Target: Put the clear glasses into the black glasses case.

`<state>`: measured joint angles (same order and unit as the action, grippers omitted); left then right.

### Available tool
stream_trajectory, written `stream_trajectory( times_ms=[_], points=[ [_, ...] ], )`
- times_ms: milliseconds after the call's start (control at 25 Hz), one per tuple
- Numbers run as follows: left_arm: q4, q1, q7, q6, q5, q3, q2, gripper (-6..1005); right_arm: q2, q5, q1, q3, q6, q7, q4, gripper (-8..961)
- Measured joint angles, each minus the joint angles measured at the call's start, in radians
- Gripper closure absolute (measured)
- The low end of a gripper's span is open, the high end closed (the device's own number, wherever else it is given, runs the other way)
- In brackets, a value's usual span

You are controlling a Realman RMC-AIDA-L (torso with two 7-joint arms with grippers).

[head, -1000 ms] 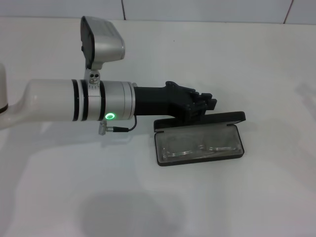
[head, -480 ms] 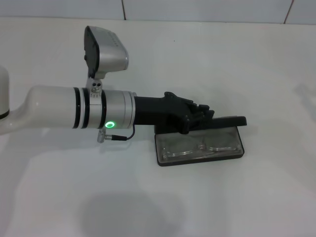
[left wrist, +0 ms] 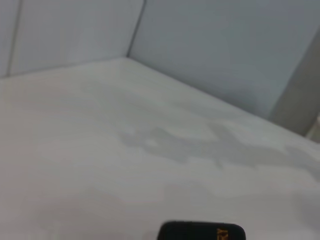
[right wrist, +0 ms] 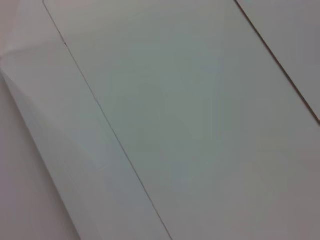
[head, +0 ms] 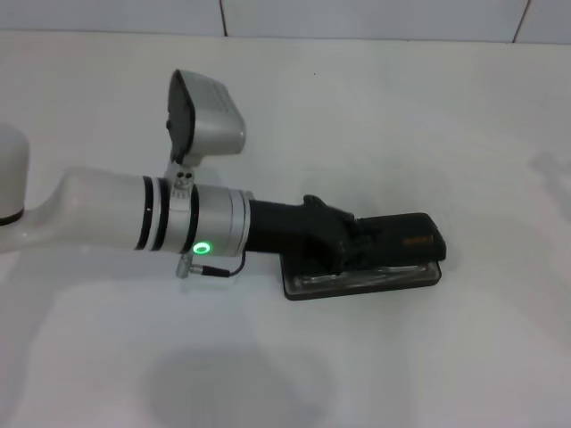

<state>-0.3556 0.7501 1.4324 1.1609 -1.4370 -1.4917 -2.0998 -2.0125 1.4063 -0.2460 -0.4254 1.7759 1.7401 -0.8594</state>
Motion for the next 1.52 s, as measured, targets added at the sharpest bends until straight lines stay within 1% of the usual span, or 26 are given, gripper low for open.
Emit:
stream_trajectory(
  times_ms=[160, 320, 400, 520, 600, 640, 720, 760, 800, 840, 920, 960, 1000, 1040, 1080, 1160, 1240, 1280, 1360, 1440, 1520],
  points=[
    [-0.009, 0.001, 0.0, 0.004, 0.0, -0.05, 0.001, 790, 0.0, 0.0, -0.003, 0.0, 0.002, -0.009, 0.015, 810],
    [-0.017, 0.0, -0.006, 0.029, -0.001, -0.055, 0.004, 784, 0.0, -0.001, -0.002, 0.001, 0.007, -0.01, 0.016, 810],
    [-0.043, -0.006, -0.014, 0.063, 0.0, -0.051, 0.005, 781, 0.0, -0.001, 0.003, 0.002, 0.009, -0.01, 0.017, 810],
    [-0.144, -0.037, -0.008, 0.133, 0.012, -0.048, 0.006, 777, 0.006, -0.001, 0.015, 0.005, 0.018, -0.01, 0.018, 810],
    [-0.239, -0.076, 0.026, 0.198, 0.038, -0.045, 0.01, 774, 0.011, 0.004, 0.019, 0.003, 0.029, -0.012, 0.019, 810],
    [-0.291, -0.101, 0.052, 0.236, 0.049, -0.037, 0.015, 772, 0.013, 0.013, 0.019, 0.002, 0.043, -0.021, 0.019, 809],
    [-0.387, -0.154, 0.105, 0.317, 0.063, 0.005, 0.028, 769, 0.014, 0.043, 0.007, -0.002, 0.082, -0.05, 0.02, 809],
    [-0.434, -0.183, 0.129, 0.386, 0.064, 0.047, 0.034, 768, 0.014, 0.06, 0.001, -0.003, 0.105, -0.067, 0.02, 794],
    [-0.46, -0.202, 0.14, 0.442, 0.064, 0.085, 0.037, 766, 0.012, 0.089, -0.011, -0.009, 0.138, -0.091, 0.019, 779],
    [-0.479, -0.219, 0.145, 0.498, 0.065, 0.126, 0.041, 744, 0.01, 0.114, -0.019, -0.018, 0.168, -0.112, 0.017, 764],
    [-0.5, -0.252, 0.134, 0.638, 0.068, 0.237, 0.046, 700, 0.006, 0.149, -0.034, -0.057, 0.209, -0.154, 0.014, 733],
    [-0.503, -0.267, 0.122, 0.692, 0.07, 0.286, 0.047, 678, 0.001, 0.161, -0.045, -0.13, 0.233, -0.2, 0.021, 718],
    [-0.503, -0.278, 0.112, 0.719, 0.07, 0.314, 0.047, 656, 0.001, 0.161, -0.045, -0.13, 0.233, -0.2, 0.021, 703],
    [-0.504, -0.296, 0.099, 0.755, 0.071, 0.353, 0.047, 635, -0.002, 0.161, -0.052, -0.183, 0.241, -0.229, 0.031, 688],
    [-0.504, -0.315, 0.091, 0.777, 0.071, 0.385, 0.049, 613, -0.003, 0.16, -0.057, -0.226, 0.243, -0.249, 0.041, 650],
    [-0.5, -0.341, 0.091, 0.781, 0.065, 0.408, 0.057, 569, -0.007, 0.155, -0.071, -0.309, 0.245, -0.283, 0.059, 574],
    [-0.494, -0.366, 0.085, 0.782, 0.059, 0.417, 0.071, 525, -0.009, 0.146, -0.089, -0.378, 0.246, -0.312, 0.077, 498],
    [-0.489, -0.379, 0.08, 0.782, 0.056, 0.419, 0.079, 481, -0.01, 0.137, -0.097, -0.405, 0.248, -0.321, 0.084, 460],
    [-0.483, -0.397, 0.074, 0.785, 0.053, 0.417, 0.093, 393, -0.01, 0.111, -0.112, -0.458, 0.25, -0.333, 0.094, 416],
    [-0.48, -0.412, 0.073, 0.788, 0.049, 0.416, 0.1, 305, -0.011, 0.08, -0.117, -0.506, 0.249, -0.337, 0.094, 371],
    [-0.48, -0.421, 0.07, 0.79, 0.041, 0.418, 0.103, 295, -0.011, 0.06, -0.12, -0.535, 0.244, -0.337, 0.091, 327]
  ],
)
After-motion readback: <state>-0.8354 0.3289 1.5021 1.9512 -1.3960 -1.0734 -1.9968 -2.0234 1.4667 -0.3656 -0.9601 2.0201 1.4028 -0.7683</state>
